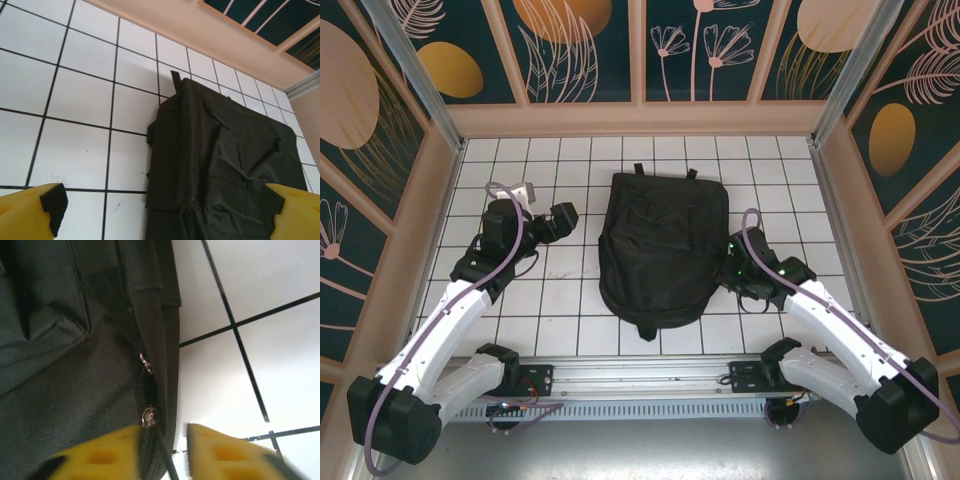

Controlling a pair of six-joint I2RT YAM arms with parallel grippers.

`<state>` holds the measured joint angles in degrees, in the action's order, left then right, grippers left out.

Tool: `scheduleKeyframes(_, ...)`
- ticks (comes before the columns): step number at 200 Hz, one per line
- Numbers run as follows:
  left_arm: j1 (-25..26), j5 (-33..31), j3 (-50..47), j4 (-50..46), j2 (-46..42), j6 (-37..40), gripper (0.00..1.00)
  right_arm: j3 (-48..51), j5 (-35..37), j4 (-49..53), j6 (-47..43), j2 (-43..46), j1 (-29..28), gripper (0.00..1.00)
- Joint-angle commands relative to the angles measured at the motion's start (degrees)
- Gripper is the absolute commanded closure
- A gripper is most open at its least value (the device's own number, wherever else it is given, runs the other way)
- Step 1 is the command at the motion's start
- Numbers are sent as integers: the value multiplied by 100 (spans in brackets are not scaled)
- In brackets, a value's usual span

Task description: Pack books, pencil case, and school supplies into a backpack

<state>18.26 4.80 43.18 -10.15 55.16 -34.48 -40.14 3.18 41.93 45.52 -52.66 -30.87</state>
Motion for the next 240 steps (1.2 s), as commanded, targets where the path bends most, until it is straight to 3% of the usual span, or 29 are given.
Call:
scheduleKeyframes(1, -49, 271, -48, 444, -36, 143, 2, 18, -66, -452, -34, 366, 65, 44)
scheduleKeyframes(19, -45, -231, 61, 296, 10, 99, 1, -124, -123, -652, -307, 639, 38, 24)
scheduleKeyframes(23, -50, -391, 94, 266, 17, 108, 1, -155, -170, -736, -420, 720, 30, 18)
scheduleKeyframes(27, -51, -571, 128, 246, 26, 95, 2, -178, -199, -895, -541, 808, 14, 4)
scheduleKeyframes(30, -51, -734, 148, 235, 29, 78, 2, -199, -203, -968, -636, 883, 5, 1)
scheduleKeyframes(41, -49, -1291, 198, 215, 1, 68, 1, -280, -204, -1332, -965, 1173, -15, 1)
scheduleKeyframes(57, -43, -1306, -110, 1006, -116, 935, 1, -360, 282, -1810, -1212, 1584, -15, 1)
scheduleKeyframes(65, -42, -1209, -398, 1557, -180, 1580, 2, -388, 958, -1938, -1080, 1738, -15, 1)
scheduleKeyframes(75, -44, -1304, -751, 2249, -237, 2116, 2, -341, 2105, -1939, -284, 1864, -13, 1)
scheduleKeyframes(83, -51, -1883, -995, 2682, -205, 1781, 1, -148, 2949, -2168, 368, 1988, -15, 1)
scheduleKeyframes(90, -56, -2225, -1234, 3107, -152, 1415, 2, 208, 3448, -2736, 347, 2141, -9, 1)
scheduleKeyframes(98, -53, -2042, -1488, 3790, -84, 1681, 1, 780, 3650, -3909, -461, 2358, 20, 1)
scheduleKeyframes(107, -54, -2017, -1764, 4426, 45, 1972, 1, 1464, 3283, -5562, -2186, 2573, 42, 1)
scheduleKeyframes(123, -156, -2735, -1947, 4914, 469, 2025, 1, 2301, 2382, -7524, -4334, 2599, 70, 1)
scheduleKeyframes(143, -451, -3210, -2049, 5209, 1034, 2553, 1, 2365, 2352, -8000, -5484, 1851, 351, 1)
scheduleKeyframes(156, -637, -3828, -2157, 5326, 1315, 2452, 1, 2233, 2738, -7914, -5263, 1168, 753, 1)
scheduleKeyframes(182, -1236, -3135, -2669, 5943, 1604, 2147, 1, 2548, 2609, -8564, -4893, 290, 1648, 1)
scheduleKeyframes(197, -1527, -2740, -2731, 6098, 1955, 2046, 1, 2511, 2515, -8423, -4384, -315, 2198, 1)
scheduleKeyframes(207, -1671, -2094, -2724, 6241, 2035, 2314, 1, 2532, 2545, -8537, -4179, -688, 2449, 1)
scheduleKeyframes(228, -1769, -1905, -2767, 6833, 2249, 2481, 1, 3306, 1739, -10296, -4129, -1072, 2916, 1)
scheduleKeyframes(240, -1797, -1586, -2954, 7659, 2468, 2831, 1, 3647, 1196, -11196, -3705, -1439, 3329, 1)
